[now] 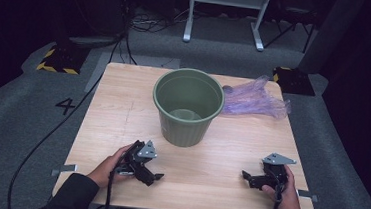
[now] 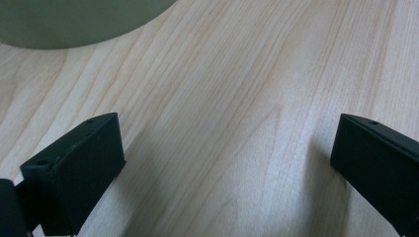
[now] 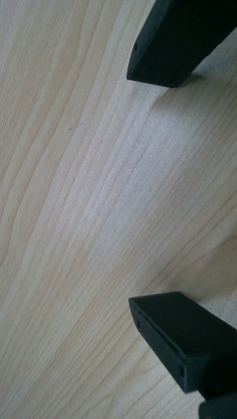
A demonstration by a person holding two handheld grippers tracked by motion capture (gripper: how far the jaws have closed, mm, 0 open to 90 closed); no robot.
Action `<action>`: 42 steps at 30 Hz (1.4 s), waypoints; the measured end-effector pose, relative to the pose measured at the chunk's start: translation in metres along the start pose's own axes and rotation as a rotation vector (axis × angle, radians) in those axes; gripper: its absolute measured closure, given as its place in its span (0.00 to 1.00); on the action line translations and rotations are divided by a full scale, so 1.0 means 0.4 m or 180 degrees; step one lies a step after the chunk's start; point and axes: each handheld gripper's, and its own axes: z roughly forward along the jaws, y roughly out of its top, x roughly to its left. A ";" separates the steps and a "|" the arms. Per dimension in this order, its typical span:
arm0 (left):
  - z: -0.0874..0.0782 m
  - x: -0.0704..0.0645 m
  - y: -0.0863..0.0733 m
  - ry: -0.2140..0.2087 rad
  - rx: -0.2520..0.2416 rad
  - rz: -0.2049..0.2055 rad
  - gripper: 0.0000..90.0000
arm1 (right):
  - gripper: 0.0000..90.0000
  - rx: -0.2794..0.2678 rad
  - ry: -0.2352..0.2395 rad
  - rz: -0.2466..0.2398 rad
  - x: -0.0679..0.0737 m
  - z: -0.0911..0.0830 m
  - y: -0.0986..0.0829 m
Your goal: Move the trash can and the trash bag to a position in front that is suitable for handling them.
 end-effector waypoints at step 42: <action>-0.079 0.036 -0.085 -0.0030 -0.0005 0.0042 0.00 | 0.17 -0.0724 0.0954 -0.0844 0.134 0.109 0.328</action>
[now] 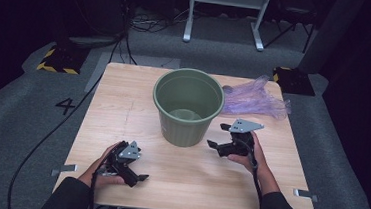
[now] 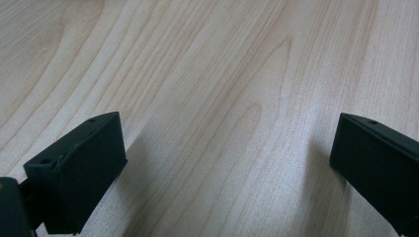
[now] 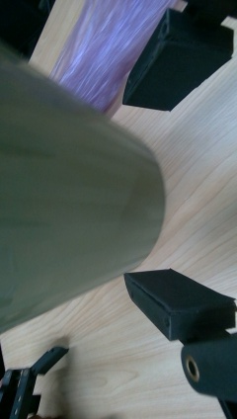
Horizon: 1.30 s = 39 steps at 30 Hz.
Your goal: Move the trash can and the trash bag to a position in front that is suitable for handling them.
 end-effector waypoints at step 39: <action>-0.001 -0.001 -0.001 0.0007 0.0003 -0.0004 0.00 | 0.21 0.0129 0.0124 -0.0290 0.079 0.131 0.067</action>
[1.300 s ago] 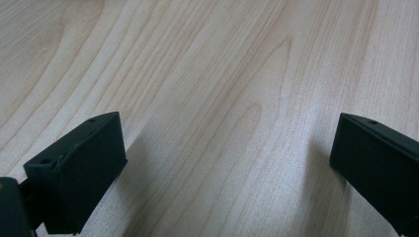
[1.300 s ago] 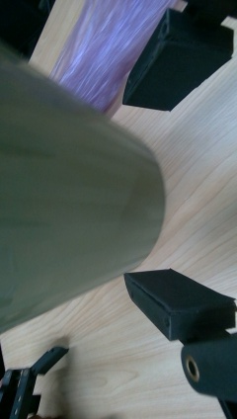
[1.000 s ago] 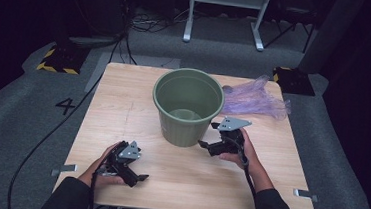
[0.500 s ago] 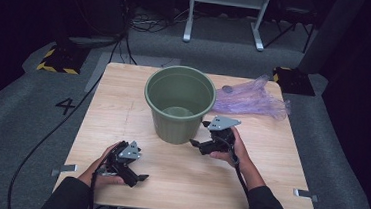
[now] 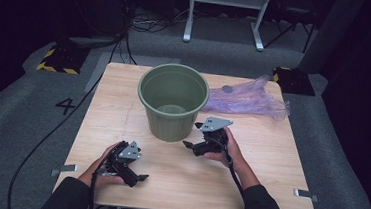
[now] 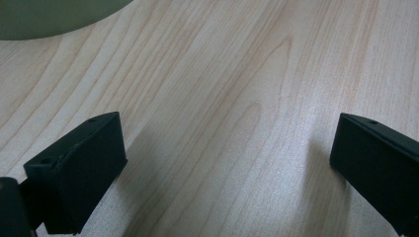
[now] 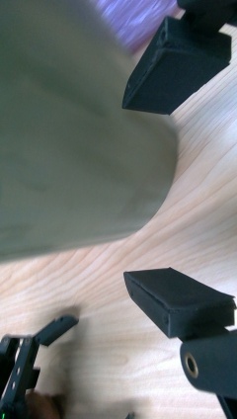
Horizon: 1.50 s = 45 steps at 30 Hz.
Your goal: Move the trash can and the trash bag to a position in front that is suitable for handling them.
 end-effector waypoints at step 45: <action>0.000 -0.001 0.000 0.0008 0.0000 -0.0009 0.00 | 0.40 0.0190 -0.1336 0.0869 -0.311 0.008 -0.083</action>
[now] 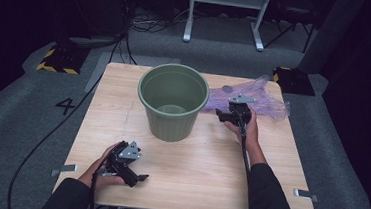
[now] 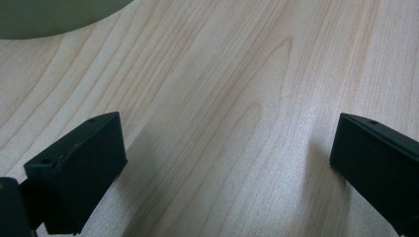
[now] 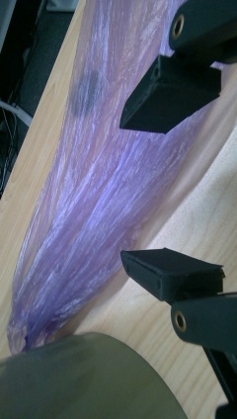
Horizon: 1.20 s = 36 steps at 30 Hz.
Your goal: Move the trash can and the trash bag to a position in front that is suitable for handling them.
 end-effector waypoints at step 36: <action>0.000 -0.002 0.000 0.0021 -0.0002 -0.0022 0.00 | 0.95 0.0284 0.0122 0.0352 -0.020 0.069 -0.058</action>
